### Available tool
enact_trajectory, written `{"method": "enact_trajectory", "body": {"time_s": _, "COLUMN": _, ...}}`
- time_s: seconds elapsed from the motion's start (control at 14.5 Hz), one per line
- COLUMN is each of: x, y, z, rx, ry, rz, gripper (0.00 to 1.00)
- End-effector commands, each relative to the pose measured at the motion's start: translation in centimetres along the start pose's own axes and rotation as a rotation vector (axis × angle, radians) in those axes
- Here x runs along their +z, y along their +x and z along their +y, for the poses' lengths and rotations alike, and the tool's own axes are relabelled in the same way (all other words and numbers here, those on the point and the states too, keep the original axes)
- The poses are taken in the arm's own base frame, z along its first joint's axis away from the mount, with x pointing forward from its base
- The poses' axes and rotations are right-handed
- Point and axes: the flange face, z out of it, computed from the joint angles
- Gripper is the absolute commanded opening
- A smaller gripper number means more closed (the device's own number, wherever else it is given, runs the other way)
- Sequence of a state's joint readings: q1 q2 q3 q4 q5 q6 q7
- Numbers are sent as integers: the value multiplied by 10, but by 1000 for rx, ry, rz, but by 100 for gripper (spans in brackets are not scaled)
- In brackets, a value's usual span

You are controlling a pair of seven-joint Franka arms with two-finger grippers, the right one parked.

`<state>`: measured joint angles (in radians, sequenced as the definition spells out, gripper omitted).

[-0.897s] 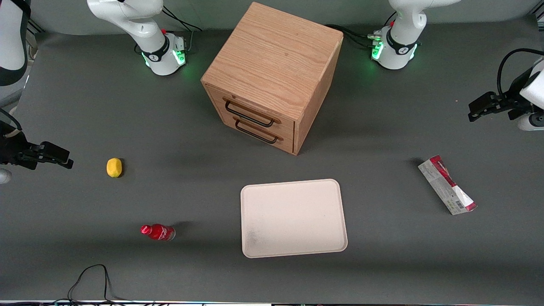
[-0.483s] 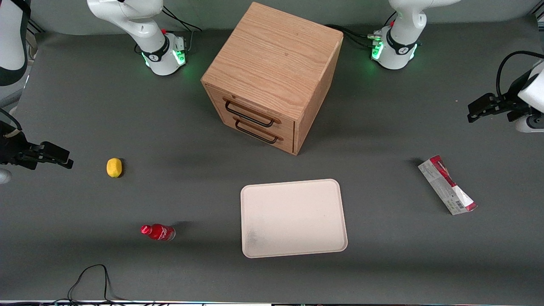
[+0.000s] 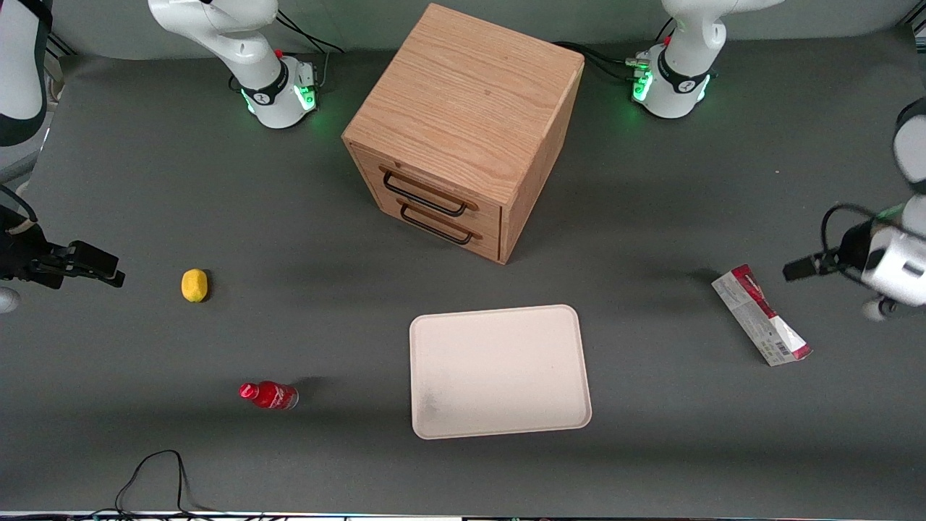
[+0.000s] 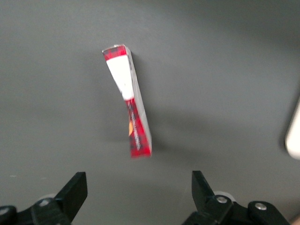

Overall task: Place red cookie box on tray
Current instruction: 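Lower the left gripper toward the red-and-white cookie box, then close the left gripper on the cookie box's end and lift it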

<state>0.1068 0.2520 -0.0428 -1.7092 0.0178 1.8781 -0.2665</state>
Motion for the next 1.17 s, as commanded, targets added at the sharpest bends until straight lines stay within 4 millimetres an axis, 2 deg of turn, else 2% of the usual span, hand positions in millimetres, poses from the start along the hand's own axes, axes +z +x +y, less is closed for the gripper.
{"method": "enact_trajectory", "body": {"time_s": 0.0, "x": 50, "y": 24, "z": 9, "rx": -139, "ry": 1, "rz": 17, "gripper": 100}}
{"method": "enact_trajectory", "body": {"time_s": 0.21, "x": 118, "y": 44, "z": -5, "rx": -158, "ry": 6, "rz": 36, "gripper": 100}}
{"method": "enact_trajectory", "body": {"time_s": 0.28, "x": 136, "y": 49, "z": -20, "rx": -171, "ry": 21, "rz": 43, "gripper": 100}}
{"method": "enact_trajectory", "body": {"time_s": 0.34, "x": 155, "y": 48, "z": -23, "rx": -174, "ry": 29, "rz": 23, "gripper": 100}}
{"method": "enact_trajectory", "body": {"time_s": 0.55, "x": 188, "y": 46, "z": -24, "rx": -188, "ry": 37, "rz": -3, "gripper": 97}}
{"method": "enact_trajectory", "body": {"time_s": 0.62, "x": 197, "y": 45, "z": -23, "rx": -193, "ry": 37, "rz": -6, "gripper": 78}}
{"method": "enact_trajectory", "body": {"time_s": 0.69, "x": 202, "y": 45, "z": -24, "rx": -204, "ry": 38, "rz": -12, "gripper": 45}}
{"method": "enact_trajectory", "body": {"time_s": 0.76, "x": 202, "y": 45, "z": -23, "rx": -213, "ry": 38, "rz": -21, "gripper": 5}}
{"method": "enact_trajectory", "body": {"time_s": 0.83, "x": 202, "y": 44, "z": -23, "rx": -221, "ry": 38, "rz": -27, "gripper": 0}}
{"method": "enact_trajectory", "body": {"time_s": 1.1, "x": 196, "y": 44, "z": -23, "rx": -206, "ry": 36, "rz": -23, "gripper": 0}}
